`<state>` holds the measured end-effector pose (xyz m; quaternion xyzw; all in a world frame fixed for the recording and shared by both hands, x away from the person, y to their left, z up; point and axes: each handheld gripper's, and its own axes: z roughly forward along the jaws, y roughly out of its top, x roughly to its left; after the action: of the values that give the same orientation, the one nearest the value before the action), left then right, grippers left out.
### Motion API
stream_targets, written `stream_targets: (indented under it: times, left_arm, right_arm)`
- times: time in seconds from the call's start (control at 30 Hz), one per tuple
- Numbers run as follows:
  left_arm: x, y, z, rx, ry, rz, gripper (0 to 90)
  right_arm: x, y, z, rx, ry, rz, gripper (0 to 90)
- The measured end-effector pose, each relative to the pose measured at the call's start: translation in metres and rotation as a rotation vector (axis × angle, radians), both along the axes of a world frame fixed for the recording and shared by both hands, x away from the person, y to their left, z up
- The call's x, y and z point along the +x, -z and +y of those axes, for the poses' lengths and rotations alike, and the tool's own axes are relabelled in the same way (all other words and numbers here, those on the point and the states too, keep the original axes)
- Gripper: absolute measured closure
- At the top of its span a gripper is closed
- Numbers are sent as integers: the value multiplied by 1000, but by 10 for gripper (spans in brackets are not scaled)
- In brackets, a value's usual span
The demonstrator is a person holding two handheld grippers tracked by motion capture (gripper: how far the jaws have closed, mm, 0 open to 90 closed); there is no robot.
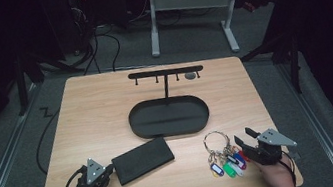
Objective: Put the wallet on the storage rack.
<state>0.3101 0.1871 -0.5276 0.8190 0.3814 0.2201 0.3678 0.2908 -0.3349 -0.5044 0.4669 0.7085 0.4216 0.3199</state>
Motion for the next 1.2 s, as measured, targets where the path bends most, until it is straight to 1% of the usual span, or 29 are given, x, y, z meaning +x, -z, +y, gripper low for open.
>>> stream_targets:
  times: [0.07, 0.13, 0.2, 0.23, 0.37, 0.4, 0.47, 0.53, 0.57, 0.6, 0.67, 0.7, 0.83, 0.9, 0.93, 0.97, 1.03, 1.1, 1.13, 1.17, 1.2]
  left_arm:
    - [-3, 1, -2, 15, 10, 3, 900]
    - [-4, 1, -3, 17, 14, 1, 899]
    - [-9, 1, -5, 43, 28, -14, 900]
    - [-12, 1, -6, 42, 36, -23, 900]
    - [-18, 2, -7, 40, 47, -21, 899]
    - [-20, 2, -7, 31, 48, -22, 899]
    - [-24, 2, -7, 23, 49, -20, 896]
    - [-28, 2, -8, 33, 56, -24, 894]
    - [-29, 1, -8, 29, 55, -23, 894]
    - [-32, 1, -11, 22, 67, -20, 894]
    - [-34, 1, -13, 21, 75, -20, 893]
    - [-36, 1, -16, 21, 85, -20, 893]
    - [-48, 0, -32, 19, 154, -19, 882]
    - [-55, 0, -42, 23, 205, -22, 868]
    - [-57, 0, -46, 27, 231, -27, 853]
    - [-60, -1, -50, 36, 243, -33, 821]
    - [-60, -2, -50, 33, 240, -34, 790]
    - [-59, -3, -45, 15, 222, -32, 779]
    - [-58, -5, -38, 1, 192, -42, 743]
    - [-57, -6, -35, -5, 173, -49, 713]
    - [-57, -6, -35, -5, 173, -49, 678]
  right_arm:
    - [3, -1, 0, 2, -3, 0, 456]
    - [5, -1, 1, 4, -3, 1, 456]
    - [10, -1, 4, 3, -10, -2, 456]
    - [12, -2, 7, 3, -17, -2, 456]
    - [17, -3, 14, -8, -35, -9, 456]
    - [19, -3, 17, -12, -43, -11, 456]
    - [22, -3, 20, -19, -46, -11, 456]
    - [24, -2, 22, -22, -50, -9, 456]
    - [26, -3, 24, -22, -52, -10, 454]
    - [27, -3, 24, -22, -51, -7, 452]
    - [28, -3, 25, -21, -51, -8, 451]
    - [29, -3, 25, -19, -50, -8, 452]
    - [34, -4, 28, -14, -54, -17, 452]
    - [36, -4, 29, -17, -57, -19, 452]
    - [36, -4, 30, -19, -57, -17, 452]
    - [38, -4, 32, -21, -62, -16, 452]
    - [39, -4, 33, -22, -64, -19, 451]
    - [39, -4, 34, -23, -65, -14, 450]
    - [39, -4, 35, -28, -67, -12, 447]
    - [39, -4, 35, -32, -67, -12, 443]
    - [39, -4, 35, -32, -67, -12, 443]
